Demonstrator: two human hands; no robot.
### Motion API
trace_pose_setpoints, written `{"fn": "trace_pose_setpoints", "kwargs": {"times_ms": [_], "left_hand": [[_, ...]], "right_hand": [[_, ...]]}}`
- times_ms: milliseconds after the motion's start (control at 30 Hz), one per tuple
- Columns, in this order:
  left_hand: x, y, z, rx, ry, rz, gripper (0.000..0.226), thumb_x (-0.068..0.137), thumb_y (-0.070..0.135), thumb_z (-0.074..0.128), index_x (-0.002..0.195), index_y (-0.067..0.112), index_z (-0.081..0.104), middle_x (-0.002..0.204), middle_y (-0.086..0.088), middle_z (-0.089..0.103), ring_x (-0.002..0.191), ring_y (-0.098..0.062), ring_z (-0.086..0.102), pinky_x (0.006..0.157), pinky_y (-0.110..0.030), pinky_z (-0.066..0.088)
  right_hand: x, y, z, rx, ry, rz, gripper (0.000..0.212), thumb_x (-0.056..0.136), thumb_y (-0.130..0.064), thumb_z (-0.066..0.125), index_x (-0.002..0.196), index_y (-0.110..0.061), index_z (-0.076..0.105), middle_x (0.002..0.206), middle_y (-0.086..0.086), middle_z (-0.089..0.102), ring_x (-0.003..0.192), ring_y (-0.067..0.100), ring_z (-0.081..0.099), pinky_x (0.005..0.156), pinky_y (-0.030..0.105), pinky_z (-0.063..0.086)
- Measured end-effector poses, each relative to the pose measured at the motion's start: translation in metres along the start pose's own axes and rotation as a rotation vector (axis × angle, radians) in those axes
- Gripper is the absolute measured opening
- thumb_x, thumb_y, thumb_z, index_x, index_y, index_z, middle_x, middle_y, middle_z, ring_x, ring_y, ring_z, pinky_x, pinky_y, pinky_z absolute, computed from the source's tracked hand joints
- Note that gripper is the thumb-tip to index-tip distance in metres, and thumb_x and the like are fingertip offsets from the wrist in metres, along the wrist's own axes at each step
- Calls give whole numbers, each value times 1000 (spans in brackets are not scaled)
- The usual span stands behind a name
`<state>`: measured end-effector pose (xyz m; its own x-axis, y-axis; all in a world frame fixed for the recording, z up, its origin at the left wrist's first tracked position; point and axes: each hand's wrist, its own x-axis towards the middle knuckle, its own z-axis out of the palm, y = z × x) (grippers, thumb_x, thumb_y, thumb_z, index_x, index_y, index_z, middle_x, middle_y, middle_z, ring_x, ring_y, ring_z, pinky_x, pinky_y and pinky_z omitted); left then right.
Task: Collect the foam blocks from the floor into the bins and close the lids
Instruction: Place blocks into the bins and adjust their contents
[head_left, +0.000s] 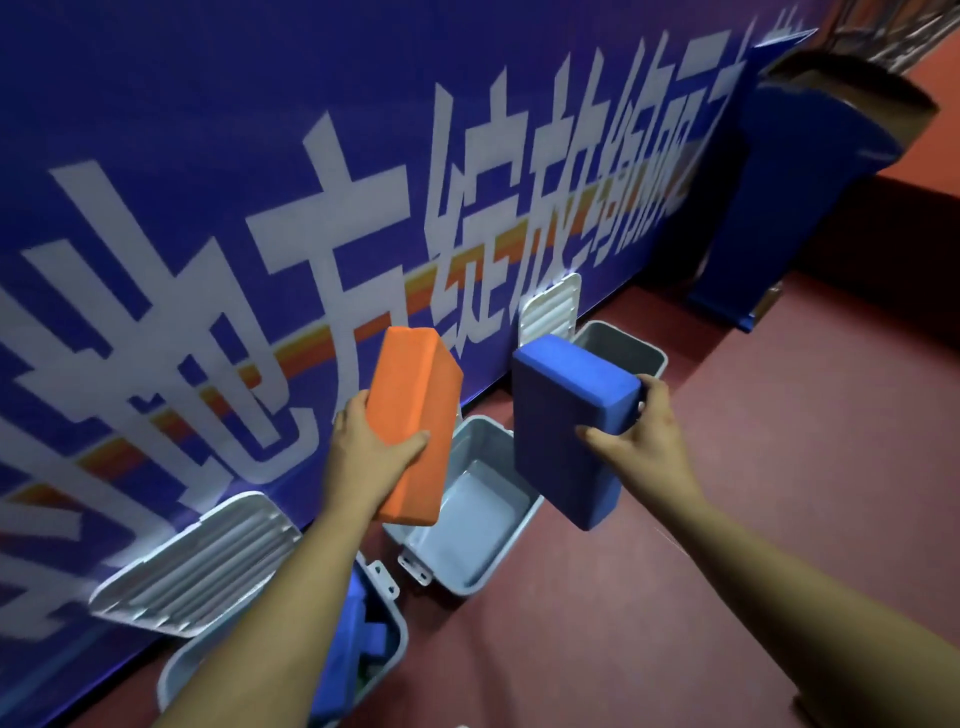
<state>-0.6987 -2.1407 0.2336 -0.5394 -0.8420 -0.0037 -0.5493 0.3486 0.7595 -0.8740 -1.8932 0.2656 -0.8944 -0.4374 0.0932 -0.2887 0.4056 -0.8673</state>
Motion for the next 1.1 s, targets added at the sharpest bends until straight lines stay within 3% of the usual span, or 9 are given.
{"fn": "trace_pose_setpoints", "kwargs": {"times_ms": [233, 500, 667, 767, 867, 1000, 1100], "left_hand": [[72, 46, 43, -39, -60, 47, 93, 68, 51, 81, 143, 21, 35, 139, -4, 47, 121, -27, 52, 95, -43, 46], [144, 102, 137, -62, -132, 34, 91, 70, 53, 79, 143, 24, 32, 137, -2, 46, 118, -25, 52, 90, -40, 46], [205, 121, 195, -56, -30, -68, 91, 71, 50, 80, 144, 26, 32, 140, 0, 43, 120, -24, 51, 91, -37, 44], [230, 126, 218, -69, 60, -178, 91, 71, 45, 82, 145, 23, 33, 143, 0, 43, 123, -21, 48, 91, -32, 40], [242, 119, 228, -75, 147, -313, 91, 69, 42, 84, 144, 22, 36, 141, -1, 46, 125, -21, 49, 98, -35, 41], [231, 93, 230, -91, 262, -472, 85, 67, 34, 87, 139, 24, 42, 128, 5, 49, 111, -12, 49, 92, -29, 38], [216, 59, 234, -100, 310, -610, 84, 61, 39, 86, 133, 24, 46, 123, 1, 56, 108, -20, 57, 92, -36, 46]], "right_hand": [[72, 11, -13, -72, 31, 36, 68, 71, -18, 85, 122, -24, 41, 115, -7, 57, 97, 10, 55, 83, 32, 48], [191, 67, -40, -144, 6, 70, 65, 72, -20, 85, 118, -28, 39, 114, -6, 57, 101, 15, 55, 80, 31, 43], [311, 108, -30, -135, -145, 10, 70, 71, -19, 85, 124, -25, 40, 108, -14, 53, 99, 10, 51, 82, 31, 41], [385, 118, -17, -142, -261, -35, 75, 70, -17, 87, 130, -19, 41, 111, -10, 53, 97, 5, 48, 83, 26, 37], [443, 118, 5, -128, -402, -107, 69, 71, -16, 86, 123, -26, 41, 112, -9, 53, 97, 7, 51, 79, 22, 37], [483, 117, 56, -116, -603, -172, 68, 73, -16, 83, 124, -26, 40, 113, -8, 55, 99, 11, 55, 77, 27, 44], [487, 123, 105, -115, -728, -198, 68, 72, -16, 84, 122, -28, 39, 114, -6, 57, 99, 13, 58, 79, 28, 44]]}}
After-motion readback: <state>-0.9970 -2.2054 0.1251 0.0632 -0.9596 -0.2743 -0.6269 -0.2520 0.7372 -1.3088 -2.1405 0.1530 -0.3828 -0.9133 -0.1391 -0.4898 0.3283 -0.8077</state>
